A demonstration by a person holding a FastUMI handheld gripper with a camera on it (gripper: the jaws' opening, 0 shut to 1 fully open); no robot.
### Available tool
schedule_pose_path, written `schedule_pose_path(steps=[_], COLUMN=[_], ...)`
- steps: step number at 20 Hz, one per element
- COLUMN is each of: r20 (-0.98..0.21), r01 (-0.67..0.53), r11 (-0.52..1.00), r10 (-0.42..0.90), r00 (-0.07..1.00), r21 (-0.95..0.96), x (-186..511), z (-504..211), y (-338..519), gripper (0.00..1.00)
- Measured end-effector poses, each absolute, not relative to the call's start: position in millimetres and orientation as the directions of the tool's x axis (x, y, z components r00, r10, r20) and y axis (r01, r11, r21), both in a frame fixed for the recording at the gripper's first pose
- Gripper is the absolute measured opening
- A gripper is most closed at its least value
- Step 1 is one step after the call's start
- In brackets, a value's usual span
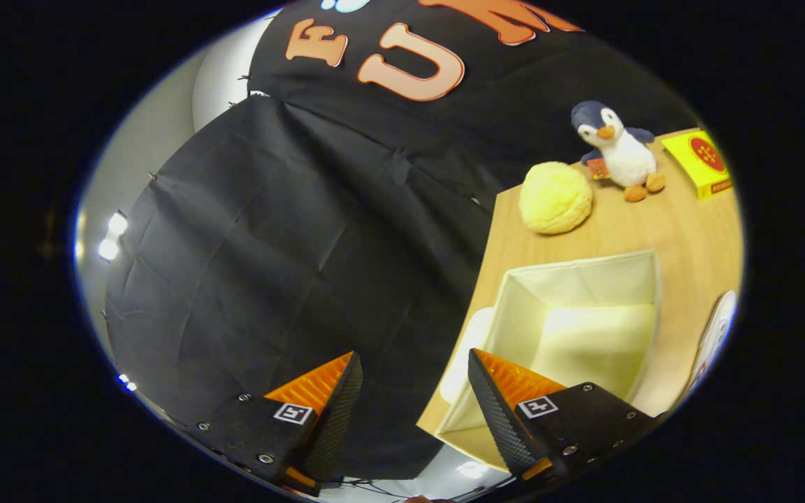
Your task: Open the storage box then place both shoes into the box .Put the left shoe in first, then the right shoe, with the right side of both shoes facing outward in a uniform manner.
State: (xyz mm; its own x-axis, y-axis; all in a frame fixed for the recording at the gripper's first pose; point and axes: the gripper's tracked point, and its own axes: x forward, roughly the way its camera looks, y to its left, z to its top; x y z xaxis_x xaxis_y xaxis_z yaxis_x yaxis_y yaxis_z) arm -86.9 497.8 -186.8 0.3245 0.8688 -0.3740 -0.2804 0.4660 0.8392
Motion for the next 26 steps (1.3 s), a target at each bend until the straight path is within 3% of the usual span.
schedule_pose_path(steps=[3, 8, 17, 21, 26], r20=[-0.426, -0.544, -0.773, -0.822, -0.85], r01=[-0.319, -0.256, -0.109, -0.101, -0.115], r11=[0.573, 0.742, 0.913, 0.93, 0.953], r10=[0.798, 0.642, 0.393, 0.361, 0.303], r00=[0.426, 0.541, 0.498, 0.44, 0.43], r21=[0.755, 0.62, 0.394, 0.354, 0.282], x=[-74.8, -73.8, -132.3, -155.7, -147.4], z=[-204.5, -261.0, -379.5, -410.7, -437.7], y=[438.0, 335.1, 221.4, 208.0, 201.7], gripper=[0.96, 0.96, 0.95, 0.89, 0.7])
